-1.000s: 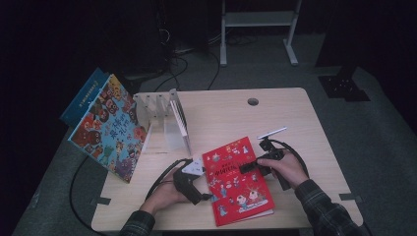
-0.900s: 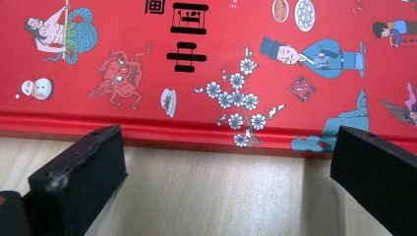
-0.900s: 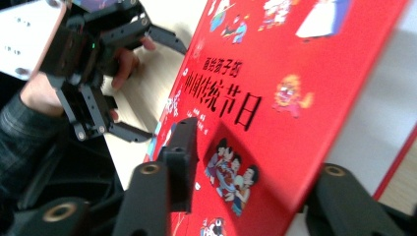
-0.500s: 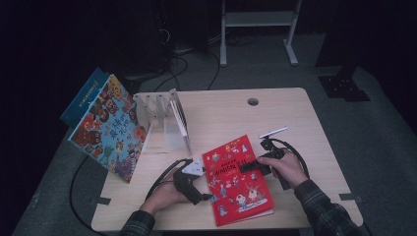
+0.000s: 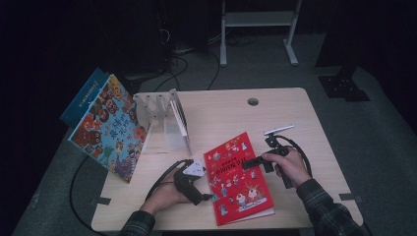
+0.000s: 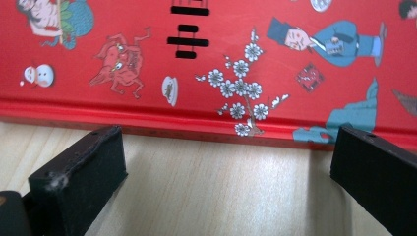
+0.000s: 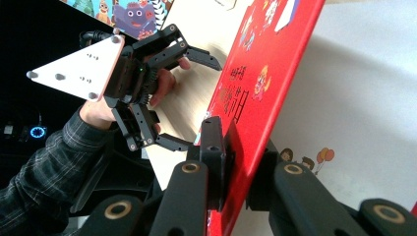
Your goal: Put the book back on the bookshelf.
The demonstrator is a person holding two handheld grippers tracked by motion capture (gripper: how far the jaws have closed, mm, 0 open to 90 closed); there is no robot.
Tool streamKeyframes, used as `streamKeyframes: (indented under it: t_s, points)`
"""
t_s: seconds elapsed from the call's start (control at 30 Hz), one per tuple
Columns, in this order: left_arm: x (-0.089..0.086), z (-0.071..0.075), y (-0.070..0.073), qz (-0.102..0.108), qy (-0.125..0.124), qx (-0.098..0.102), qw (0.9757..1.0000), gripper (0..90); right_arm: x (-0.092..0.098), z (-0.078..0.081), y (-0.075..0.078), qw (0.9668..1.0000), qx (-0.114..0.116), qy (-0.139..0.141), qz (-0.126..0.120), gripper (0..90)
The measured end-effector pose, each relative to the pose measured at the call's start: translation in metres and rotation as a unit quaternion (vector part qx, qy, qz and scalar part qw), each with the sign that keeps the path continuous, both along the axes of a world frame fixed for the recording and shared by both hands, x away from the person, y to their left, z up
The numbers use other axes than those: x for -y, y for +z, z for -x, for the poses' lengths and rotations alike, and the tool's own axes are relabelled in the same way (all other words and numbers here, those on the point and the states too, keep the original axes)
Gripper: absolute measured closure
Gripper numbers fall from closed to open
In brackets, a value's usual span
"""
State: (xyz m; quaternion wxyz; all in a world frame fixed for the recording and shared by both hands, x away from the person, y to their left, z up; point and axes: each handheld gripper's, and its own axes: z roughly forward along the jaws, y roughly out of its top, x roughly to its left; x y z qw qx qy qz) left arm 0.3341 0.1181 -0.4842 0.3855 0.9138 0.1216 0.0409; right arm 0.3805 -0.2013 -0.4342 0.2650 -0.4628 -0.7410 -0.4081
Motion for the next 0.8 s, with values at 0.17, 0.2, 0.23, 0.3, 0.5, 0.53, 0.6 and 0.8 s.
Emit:
streamKeyframes:
  t_s: [0.17, 0.2, 0.23, 0.3, 0.5, 0.53, 0.6, 0.8]
  points:
    - [-0.001, -0.002, 0.005, 0.006, 0.014, -0.028, 0.9995, 0.0, 0.001, 0.004, 0.004, 0.9998, 0.018, -0.006, -0.011, 82.2]
    - [-0.001, -0.003, 0.006, 0.013, 0.017, -0.032, 0.9993, 0.0, 0.001, 0.005, 0.006, 0.9996, 0.022, -0.009, -0.014, 82.6]
    - [-0.002, -0.003, 0.007, 0.021, 0.018, -0.036, 0.9990, 0.0, 0.002, 0.006, 0.008, 0.9994, 0.027, -0.013, -0.018, 83.2]
    - [-0.003, -0.003, 0.009, 0.030, 0.022, -0.036, 0.9987, 0.0, 0.005, 0.007, 0.011, 0.9984, 0.039, -0.023, -0.034, 84.7]
    - [-0.006, -0.004, 0.018, 0.084, 0.041, -0.045, 0.9946, 0.0, 0.014, 0.014, 0.029, 0.9925, 0.092, -0.036, -0.072, 87.1]
    - [-0.006, -0.005, 0.019, 0.092, 0.044, -0.049, 0.9935, 0.0, 0.014, 0.014, 0.029, 0.9925, 0.092, -0.036, -0.072, 87.1]
    - [-0.003, -0.007, 0.022, 0.112, 0.049, -0.056, 0.9909, 0.0, 0.014, 0.018, 0.032, 0.9910, 0.106, -0.034, -0.074, 87.1]
    - [0.003, -0.012, 0.024, 0.137, 0.056, -0.071, 0.9864, 0.0, 0.013, 0.021, 0.035, 0.9895, 0.116, -0.030, -0.080, 87.2]
